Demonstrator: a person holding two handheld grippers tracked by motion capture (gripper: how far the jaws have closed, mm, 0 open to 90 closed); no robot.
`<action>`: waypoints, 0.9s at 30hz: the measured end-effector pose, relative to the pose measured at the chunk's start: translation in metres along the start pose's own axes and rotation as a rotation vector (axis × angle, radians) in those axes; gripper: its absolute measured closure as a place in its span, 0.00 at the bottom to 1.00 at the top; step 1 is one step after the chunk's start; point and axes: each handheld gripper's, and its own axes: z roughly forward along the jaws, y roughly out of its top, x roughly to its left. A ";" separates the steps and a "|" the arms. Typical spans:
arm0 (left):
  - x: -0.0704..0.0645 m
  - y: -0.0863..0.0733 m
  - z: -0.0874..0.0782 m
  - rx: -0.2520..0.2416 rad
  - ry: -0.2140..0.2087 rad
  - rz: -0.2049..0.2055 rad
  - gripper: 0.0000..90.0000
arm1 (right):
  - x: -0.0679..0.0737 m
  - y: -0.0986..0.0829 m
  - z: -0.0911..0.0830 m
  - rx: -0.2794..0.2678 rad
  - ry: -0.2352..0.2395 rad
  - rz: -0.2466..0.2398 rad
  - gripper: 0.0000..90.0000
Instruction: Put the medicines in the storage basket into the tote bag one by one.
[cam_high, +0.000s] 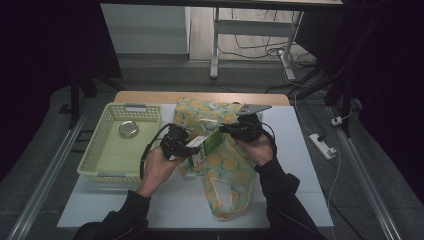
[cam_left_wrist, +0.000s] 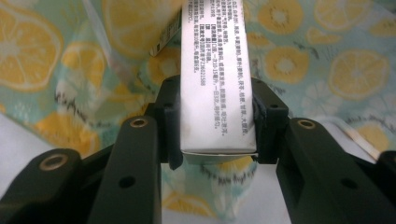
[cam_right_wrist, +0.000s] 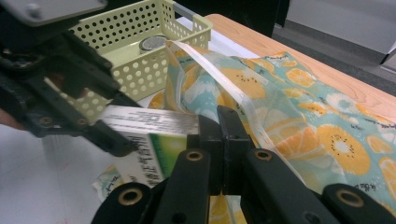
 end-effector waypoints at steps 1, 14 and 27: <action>0.001 0.002 0.002 -0.003 0.003 -0.001 0.68 | 0.000 0.000 0.000 0.000 0.002 0.001 1.00; 0.007 0.027 0.029 -0.033 0.026 -0.005 0.68 | -0.001 -0.001 0.001 0.004 0.003 0.005 1.00; 0.020 0.035 0.045 -0.077 0.057 -0.022 0.68 | -0.003 -0.003 0.004 0.020 -0.003 0.012 1.00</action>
